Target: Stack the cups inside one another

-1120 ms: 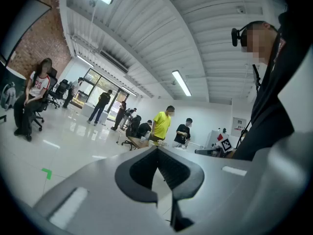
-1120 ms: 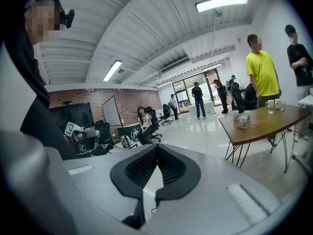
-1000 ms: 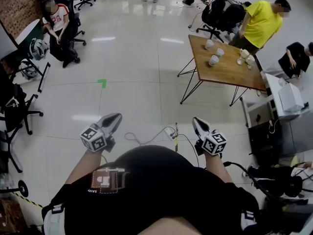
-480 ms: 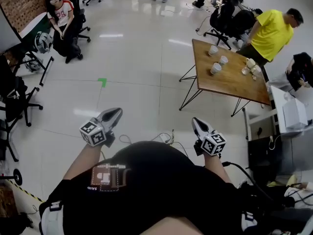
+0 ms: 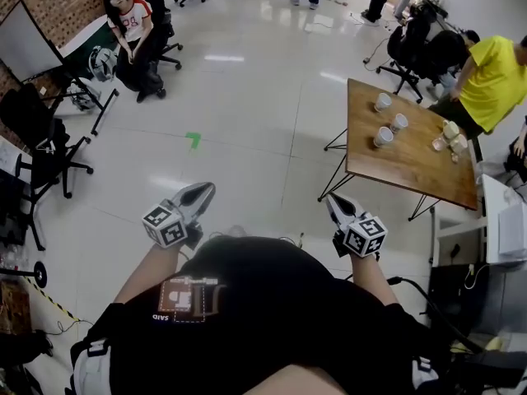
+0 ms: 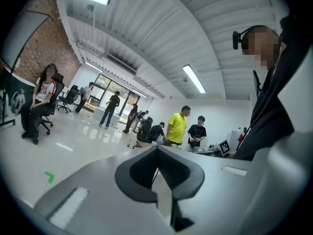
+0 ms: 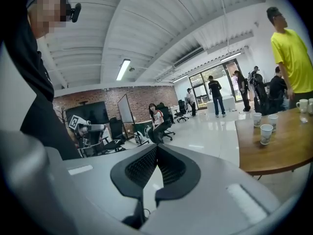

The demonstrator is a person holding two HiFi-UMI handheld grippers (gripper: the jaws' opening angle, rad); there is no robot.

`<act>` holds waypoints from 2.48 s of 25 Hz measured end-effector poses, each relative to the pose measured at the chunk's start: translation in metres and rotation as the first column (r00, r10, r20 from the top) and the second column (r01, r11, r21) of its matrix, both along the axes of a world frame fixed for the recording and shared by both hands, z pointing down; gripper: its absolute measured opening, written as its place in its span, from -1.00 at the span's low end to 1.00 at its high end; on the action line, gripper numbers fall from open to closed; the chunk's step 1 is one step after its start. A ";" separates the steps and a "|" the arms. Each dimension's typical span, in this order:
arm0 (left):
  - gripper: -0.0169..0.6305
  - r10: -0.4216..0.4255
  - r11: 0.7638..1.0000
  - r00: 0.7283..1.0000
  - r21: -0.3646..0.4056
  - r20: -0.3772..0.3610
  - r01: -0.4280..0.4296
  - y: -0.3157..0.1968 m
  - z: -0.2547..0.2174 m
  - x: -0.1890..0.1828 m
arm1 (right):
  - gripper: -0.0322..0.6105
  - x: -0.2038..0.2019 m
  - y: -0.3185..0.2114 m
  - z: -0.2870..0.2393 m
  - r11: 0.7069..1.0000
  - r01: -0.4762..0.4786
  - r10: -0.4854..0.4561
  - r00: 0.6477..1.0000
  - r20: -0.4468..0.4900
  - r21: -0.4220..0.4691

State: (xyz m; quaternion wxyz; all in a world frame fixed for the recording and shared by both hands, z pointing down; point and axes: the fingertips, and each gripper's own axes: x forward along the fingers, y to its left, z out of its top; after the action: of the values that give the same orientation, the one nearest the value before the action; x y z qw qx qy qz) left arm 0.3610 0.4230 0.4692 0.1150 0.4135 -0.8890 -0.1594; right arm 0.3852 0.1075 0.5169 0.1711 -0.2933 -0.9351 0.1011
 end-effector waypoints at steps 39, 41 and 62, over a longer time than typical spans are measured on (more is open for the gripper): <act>-0.95 0.025 0.999 1.000 0.026 -0.006 -0.025 -0.070 0.008 -0.579 | -0.86 -0.590 -0.035 0.003 0.995 0.099 -0.099 0.995 -0.012 0.030; -0.95 0.027 0.999 1.000 0.027 -0.002 -0.027 -0.088 0.004 -0.608 | -0.86 -0.621 -0.049 0.003 0.995 0.093 -0.093 0.996 -0.003 0.027; -0.95 0.484 0.875 0.875 0.021 0.001 -0.484 -0.131 0.011 -0.858 | -0.86 -0.730 -0.076 0.007 0.917 -0.397 0.399 0.914 -0.069 0.052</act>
State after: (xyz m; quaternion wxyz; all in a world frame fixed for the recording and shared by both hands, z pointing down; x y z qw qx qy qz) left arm -0.4973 0.2919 0.4800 0.1490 0.6233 -0.7556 -0.1355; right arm -0.3452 0.0318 0.5243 0.1885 -0.0896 -0.9696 0.1279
